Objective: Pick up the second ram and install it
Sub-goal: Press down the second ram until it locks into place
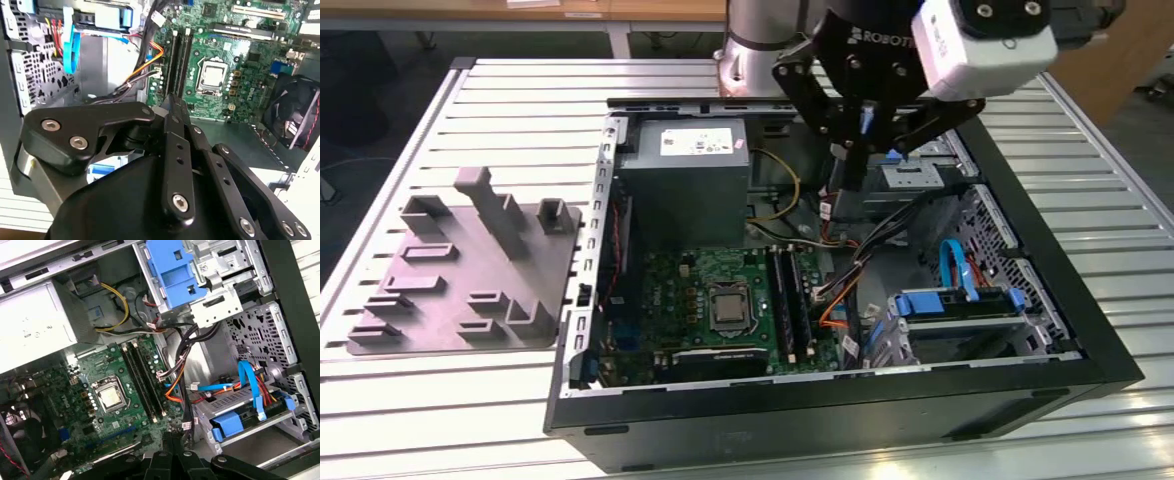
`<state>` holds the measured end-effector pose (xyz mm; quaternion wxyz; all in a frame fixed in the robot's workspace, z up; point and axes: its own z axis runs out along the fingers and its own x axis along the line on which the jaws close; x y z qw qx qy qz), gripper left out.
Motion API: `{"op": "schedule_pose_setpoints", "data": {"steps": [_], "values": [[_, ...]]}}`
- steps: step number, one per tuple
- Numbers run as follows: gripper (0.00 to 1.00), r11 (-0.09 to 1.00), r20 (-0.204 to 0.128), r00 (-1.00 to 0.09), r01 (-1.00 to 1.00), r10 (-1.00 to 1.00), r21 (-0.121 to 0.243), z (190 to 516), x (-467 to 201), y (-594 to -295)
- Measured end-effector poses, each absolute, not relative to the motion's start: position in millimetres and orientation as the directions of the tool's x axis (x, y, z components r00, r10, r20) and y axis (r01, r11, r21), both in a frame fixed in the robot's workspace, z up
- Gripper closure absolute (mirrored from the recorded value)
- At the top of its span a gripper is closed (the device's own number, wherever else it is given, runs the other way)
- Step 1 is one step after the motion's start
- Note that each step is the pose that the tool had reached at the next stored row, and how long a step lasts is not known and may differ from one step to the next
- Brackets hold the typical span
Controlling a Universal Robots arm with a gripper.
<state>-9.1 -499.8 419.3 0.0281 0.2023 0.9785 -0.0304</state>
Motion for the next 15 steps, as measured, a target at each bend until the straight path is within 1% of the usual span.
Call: {"op": "schedule_pose_setpoints", "data": {"steps": [15], "values": [[0.90, 0.916, -0.068, -0.917, 0.398, 0.394, -0.049, 419, -35, -480]]}}
